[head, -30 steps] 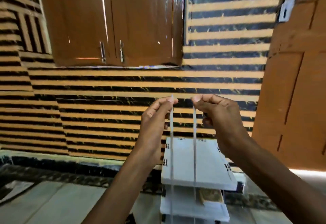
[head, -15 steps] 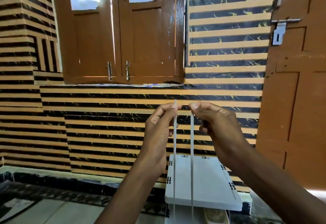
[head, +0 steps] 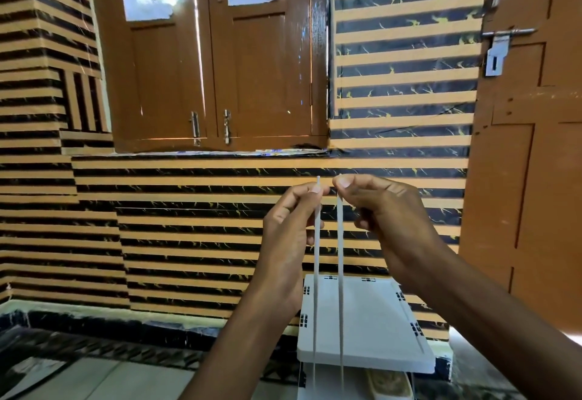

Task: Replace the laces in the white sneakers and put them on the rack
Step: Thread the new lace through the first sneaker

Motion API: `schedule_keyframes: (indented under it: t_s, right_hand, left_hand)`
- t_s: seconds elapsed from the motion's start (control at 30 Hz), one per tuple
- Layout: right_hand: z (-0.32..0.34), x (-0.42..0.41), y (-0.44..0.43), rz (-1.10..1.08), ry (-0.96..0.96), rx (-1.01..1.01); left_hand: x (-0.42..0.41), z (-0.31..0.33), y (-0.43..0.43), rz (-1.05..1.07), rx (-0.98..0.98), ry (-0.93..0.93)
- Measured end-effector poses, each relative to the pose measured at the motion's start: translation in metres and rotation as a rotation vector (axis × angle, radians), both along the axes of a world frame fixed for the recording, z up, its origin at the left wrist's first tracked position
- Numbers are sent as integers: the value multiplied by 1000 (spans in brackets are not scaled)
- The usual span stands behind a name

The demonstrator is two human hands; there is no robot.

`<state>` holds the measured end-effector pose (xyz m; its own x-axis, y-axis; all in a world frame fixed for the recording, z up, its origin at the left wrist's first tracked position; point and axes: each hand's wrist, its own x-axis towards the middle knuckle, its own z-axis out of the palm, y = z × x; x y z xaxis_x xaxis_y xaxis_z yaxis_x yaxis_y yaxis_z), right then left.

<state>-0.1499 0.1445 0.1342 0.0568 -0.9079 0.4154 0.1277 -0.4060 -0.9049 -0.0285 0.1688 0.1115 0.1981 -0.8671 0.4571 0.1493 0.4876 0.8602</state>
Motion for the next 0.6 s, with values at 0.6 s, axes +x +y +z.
schedule_keyframes:
  t_s: [0.6]
  right_hand:
    - [-3,-2,-8,17,24,-45]
  left_hand:
    - [2,-7,-13,-49,-28,7]
